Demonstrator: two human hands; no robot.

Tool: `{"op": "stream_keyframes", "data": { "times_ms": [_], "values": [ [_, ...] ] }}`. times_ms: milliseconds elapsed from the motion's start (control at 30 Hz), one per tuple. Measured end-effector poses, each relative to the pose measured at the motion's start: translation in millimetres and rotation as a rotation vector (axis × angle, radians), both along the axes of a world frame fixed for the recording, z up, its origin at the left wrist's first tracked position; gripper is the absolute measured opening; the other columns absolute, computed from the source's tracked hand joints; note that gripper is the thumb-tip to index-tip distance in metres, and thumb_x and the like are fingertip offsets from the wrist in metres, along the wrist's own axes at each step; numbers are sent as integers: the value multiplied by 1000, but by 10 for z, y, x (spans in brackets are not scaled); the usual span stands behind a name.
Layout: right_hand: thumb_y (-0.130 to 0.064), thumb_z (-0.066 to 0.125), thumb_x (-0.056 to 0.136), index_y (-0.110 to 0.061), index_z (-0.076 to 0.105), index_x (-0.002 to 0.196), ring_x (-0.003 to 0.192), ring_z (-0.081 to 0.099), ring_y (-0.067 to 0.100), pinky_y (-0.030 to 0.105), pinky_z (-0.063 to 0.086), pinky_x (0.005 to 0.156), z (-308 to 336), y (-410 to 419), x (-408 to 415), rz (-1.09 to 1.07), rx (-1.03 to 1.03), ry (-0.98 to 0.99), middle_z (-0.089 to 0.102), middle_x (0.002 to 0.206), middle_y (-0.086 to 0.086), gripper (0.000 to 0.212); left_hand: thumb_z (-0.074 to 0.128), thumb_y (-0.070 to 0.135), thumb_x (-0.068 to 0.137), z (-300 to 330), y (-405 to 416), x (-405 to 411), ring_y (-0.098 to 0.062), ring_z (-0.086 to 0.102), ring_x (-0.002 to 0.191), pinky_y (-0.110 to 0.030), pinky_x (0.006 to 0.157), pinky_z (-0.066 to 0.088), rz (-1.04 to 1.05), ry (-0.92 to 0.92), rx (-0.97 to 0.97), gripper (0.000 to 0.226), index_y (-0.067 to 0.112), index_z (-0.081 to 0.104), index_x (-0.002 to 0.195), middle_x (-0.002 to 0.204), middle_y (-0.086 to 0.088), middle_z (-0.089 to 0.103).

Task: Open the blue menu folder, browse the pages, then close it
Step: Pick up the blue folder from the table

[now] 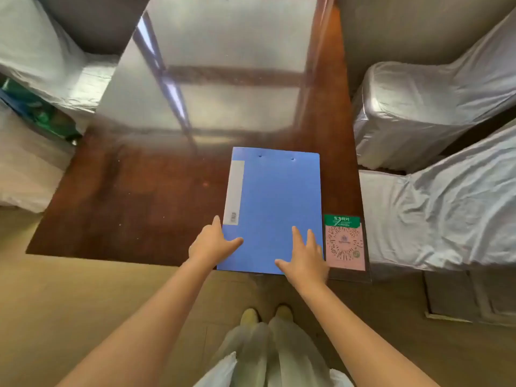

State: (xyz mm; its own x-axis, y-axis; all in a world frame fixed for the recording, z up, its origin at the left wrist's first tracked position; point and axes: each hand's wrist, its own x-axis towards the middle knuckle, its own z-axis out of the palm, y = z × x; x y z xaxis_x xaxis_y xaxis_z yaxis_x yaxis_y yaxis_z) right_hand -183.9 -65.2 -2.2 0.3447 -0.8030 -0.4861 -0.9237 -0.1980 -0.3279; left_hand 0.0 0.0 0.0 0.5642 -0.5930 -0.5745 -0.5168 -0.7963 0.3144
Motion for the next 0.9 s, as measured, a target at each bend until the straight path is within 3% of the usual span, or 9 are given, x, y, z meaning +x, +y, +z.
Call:
{"op": "stream_keyframes", "data": {
  "times_ms": [100,167,367,500,633,700,767,900],
  "values": [
    [-47,60,83,-26,13,146,141,15,33,44,47,97,-81,84,52,50,-12,92,12,157,10,81,62,40,78,-12,35,-62,-28,54,100,-41,76,51,22,-34,2,48,10,48,113,116,-11,51],
    [-48,59,84,-25,13,146,141,14,34,43,46,98,-139,131,56,80,-61,132,11,157,12,80,64,29,78,-50,60,-87,-27,57,91,-42,76,53,73,37,-58,38,8,53,108,110,-13,53],
    [-51,55,85,-26,15,145,140,17,35,42,42,100,-229,167,29,138,-155,162,14,156,15,77,60,1,81,-115,195,75,-27,62,103,-40,83,54,314,350,-236,49,7,50,128,113,-11,64],
    [-53,54,85,-26,18,144,139,20,34,41,45,97,-264,159,12,146,-187,151,17,155,15,74,56,-3,85,-23,307,182,-16,67,99,-26,73,57,363,635,-275,34,16,63,113,112,-7,70],
    [-57,48,86,-26,18,144,137,24,34,38,46,95,-240,135,-8,183,-227,150,20,154,15,72,54,0,89,76,373,151,-23,65,106,-40,86,57,331,744,-285,44,17,51,129,117,-10,67],
    [-57,44,87,-27,19,144,136,27,31,36,48,91,-202,101,-27,184,-227,95,24,153,13,69,53,0,90,137,387,150,-24,63,109,-45,89,54,333,717,-355,45,15,49,132,119,-10,66],
    [-53,47,88,-27,21,144,135,29,28,37,51,88,-132,35,-42,119,-219,-31,27,152,10,67,52,0,91,220,405,191,-21,63,109,-39,85,56,335,722,-437,44,15,48,133,119,-7,66],
    [-34,57,89,-24,15,146,140,23,30,44,39,103,36,-241,-69,-124,-123,-372,21,155,10,72,50,2,93,464,442,345,-15,65,106,-28,75,59,285,781,-565,40,21,53,128,112,5,72]
  ]
}}
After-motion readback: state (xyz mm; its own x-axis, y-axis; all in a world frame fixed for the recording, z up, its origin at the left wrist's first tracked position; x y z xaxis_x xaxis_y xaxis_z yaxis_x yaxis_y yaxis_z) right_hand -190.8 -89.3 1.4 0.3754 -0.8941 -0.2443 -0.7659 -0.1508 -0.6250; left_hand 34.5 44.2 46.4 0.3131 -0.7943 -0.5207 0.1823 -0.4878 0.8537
